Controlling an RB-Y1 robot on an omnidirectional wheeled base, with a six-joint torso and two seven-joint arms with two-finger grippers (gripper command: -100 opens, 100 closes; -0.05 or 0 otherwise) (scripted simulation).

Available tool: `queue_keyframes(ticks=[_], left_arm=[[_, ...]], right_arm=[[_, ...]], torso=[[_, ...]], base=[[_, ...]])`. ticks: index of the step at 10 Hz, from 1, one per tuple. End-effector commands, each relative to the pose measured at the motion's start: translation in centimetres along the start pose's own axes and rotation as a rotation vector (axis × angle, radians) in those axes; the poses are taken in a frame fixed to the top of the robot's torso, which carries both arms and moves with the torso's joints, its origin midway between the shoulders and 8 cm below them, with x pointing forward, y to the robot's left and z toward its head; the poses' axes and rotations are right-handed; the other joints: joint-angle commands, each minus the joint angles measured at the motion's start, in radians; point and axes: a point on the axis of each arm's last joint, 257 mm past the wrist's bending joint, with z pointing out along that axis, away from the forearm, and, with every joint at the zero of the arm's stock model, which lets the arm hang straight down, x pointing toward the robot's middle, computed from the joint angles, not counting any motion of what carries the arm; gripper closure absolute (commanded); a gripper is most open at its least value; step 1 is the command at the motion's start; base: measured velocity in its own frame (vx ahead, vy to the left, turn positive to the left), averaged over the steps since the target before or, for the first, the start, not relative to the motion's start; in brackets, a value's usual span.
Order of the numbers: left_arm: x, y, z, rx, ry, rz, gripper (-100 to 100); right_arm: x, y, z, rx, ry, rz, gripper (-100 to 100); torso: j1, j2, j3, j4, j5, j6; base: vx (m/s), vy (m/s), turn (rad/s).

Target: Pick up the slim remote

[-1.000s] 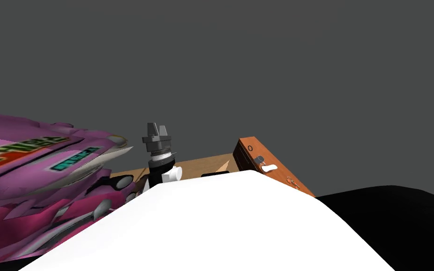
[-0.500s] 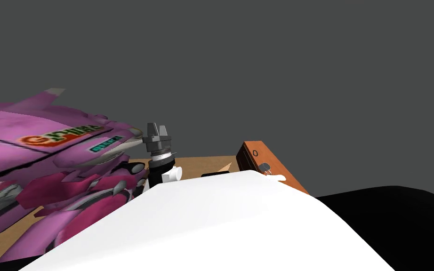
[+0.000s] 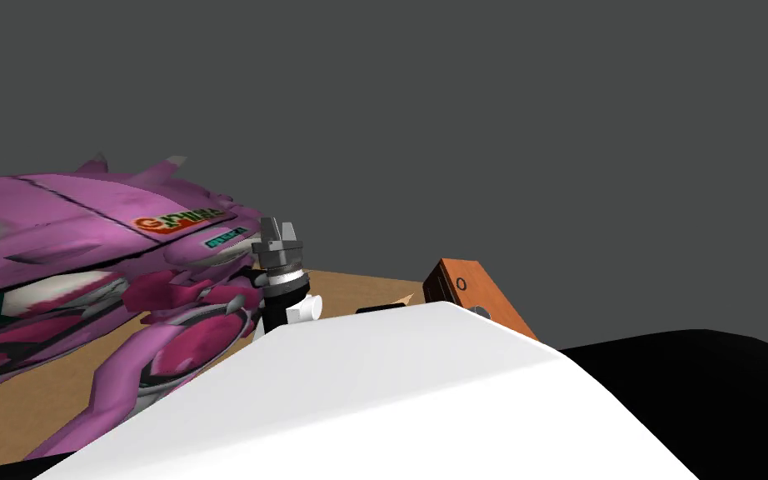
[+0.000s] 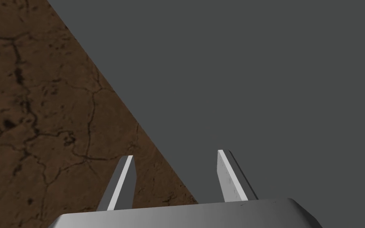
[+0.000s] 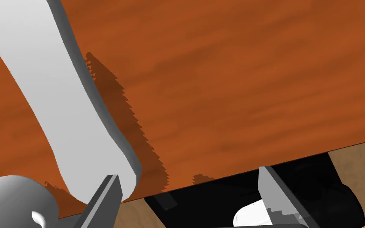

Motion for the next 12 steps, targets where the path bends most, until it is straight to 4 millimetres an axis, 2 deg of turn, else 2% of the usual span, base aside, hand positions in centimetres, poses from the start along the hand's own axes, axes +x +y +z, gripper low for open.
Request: queue_keyframes(ticks=[1, 4, 5, 6, 7, 12], left_arm=[[0.0, 0.0, 0.0, 0.000, 0.000, 0.000, 0], [0.0, 0.0, 0.0, 0.000, 0.000, 0.000, 0], [0.0, 0.0, 0.0, 0.000, 0.000, 0.000, 0], [0.0, 0.0, 0.0, 0.000, 0.000, 0.000, 0], [0.0, 0.0, 0.0, 0.000, 0.000, 0.000, 0], [0.0, 0.0, 0.0, 0.000, 0.000, 0.000, 0]], right_arm=[[2.2, 0.2, -0.4, -0.011, 0.049, -0.051, -100], [2.5, 1.2, 0.0, -0.035, 0.070, -0.109, -100], [2.6, 1.0, -0.1, -0.029, 0.069, -0.098, -100], [2.6, 1.0, -0.1, -0.029, 0.070, -0.101, 0], [2.3, 1.3, 0.1, -0.024, 0.067, -0.127, -100], [1.3, 2.5, 0.8, -0.010, 0.061, -0.192, -100]], torso=[[0.000, 0.000, 0.000, 0.000, 0.000, 0.000], [0.000, 0.000, 0.000, 0.000, -0.001, 0.001], [0.000, 0.000, 0.000, 0.000, 0.000, 0.001], [0.005, 0.001, 0.000, 0.000, 0.000, 0.002], [0.009, 0.002, 0.001, 0.000, 0.001, 0.002], [0.008, -0.003, -0.002, -0.001, 0.001, 0.001]], base=[[0.031, -0.184, 0.264], [0.038, -0.158, 0.213], [0.016, -0.067, 0.030], [0.003, -0.014, -0.001], [0.053, -0.037, -0.194], [0.102, -0.056, -0.154]])
